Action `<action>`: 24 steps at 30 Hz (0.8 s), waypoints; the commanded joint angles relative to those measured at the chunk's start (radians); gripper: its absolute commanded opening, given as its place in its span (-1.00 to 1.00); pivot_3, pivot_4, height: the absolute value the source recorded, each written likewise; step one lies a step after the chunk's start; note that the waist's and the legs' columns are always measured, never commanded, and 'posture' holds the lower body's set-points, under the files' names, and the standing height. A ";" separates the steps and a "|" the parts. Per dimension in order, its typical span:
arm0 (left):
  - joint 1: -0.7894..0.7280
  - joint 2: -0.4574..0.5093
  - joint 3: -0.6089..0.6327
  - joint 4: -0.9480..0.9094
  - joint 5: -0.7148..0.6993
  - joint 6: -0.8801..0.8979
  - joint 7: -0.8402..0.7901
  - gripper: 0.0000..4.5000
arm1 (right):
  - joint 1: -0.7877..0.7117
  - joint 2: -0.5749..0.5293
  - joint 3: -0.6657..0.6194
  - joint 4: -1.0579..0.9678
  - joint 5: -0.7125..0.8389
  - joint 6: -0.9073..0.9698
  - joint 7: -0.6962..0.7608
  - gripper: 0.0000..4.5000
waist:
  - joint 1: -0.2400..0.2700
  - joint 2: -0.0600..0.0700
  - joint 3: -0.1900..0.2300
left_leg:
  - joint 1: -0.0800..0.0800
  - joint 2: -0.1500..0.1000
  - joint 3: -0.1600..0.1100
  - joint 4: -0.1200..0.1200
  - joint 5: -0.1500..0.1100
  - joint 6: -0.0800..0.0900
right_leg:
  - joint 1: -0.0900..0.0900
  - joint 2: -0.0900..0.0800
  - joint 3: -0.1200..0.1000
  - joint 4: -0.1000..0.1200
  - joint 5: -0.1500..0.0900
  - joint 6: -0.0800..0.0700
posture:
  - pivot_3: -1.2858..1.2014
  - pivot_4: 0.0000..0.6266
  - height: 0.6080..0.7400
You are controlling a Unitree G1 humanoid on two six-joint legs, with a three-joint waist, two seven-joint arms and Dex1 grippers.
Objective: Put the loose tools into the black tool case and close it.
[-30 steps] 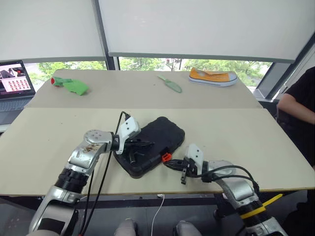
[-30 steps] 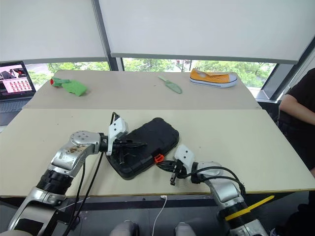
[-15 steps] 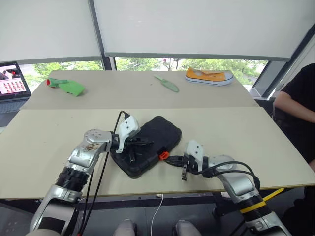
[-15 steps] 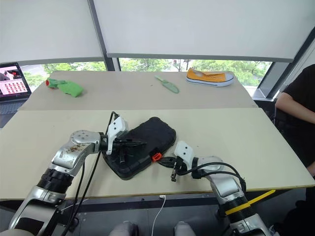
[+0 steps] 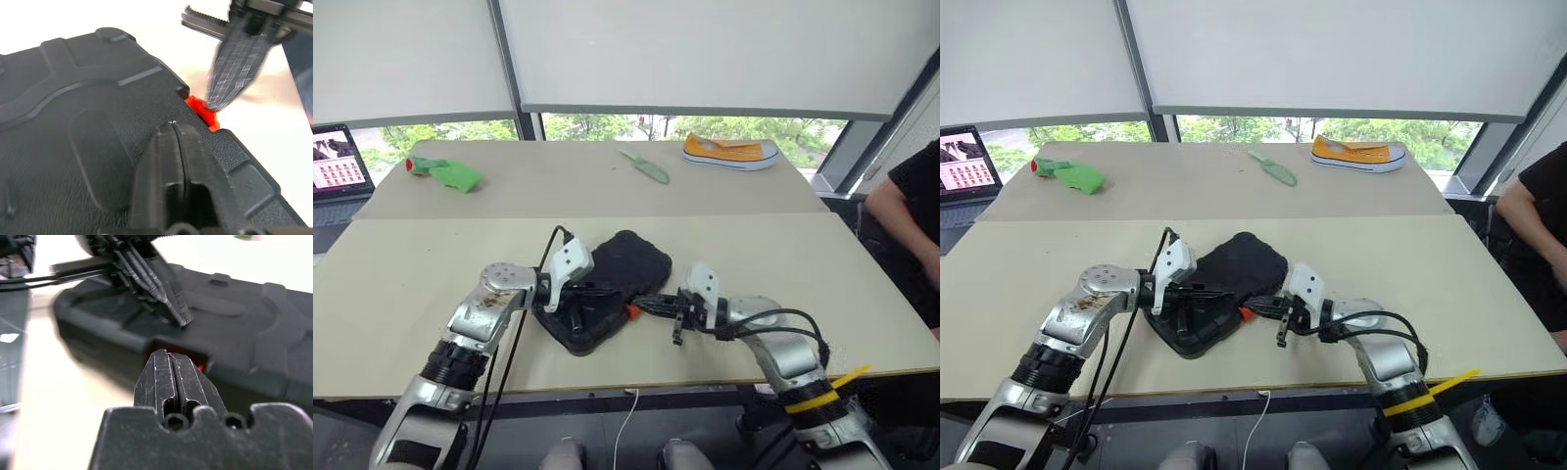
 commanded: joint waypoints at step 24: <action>0.645 0.250 0.583 0.053 0.017 -0.376 0.168 1.00 | 0.136 -0.316 -0.336 0.335 -0.018 -0.549 0.184 0.95 | 0.006 -0.010 0.011 | -0.003 -0.001 0.010 -0.009 -0.006 -0.010 | -0.014 -0.009 0.000 -0.003 -0.005 -0.010 | 0.03 -0.52 1.00</action>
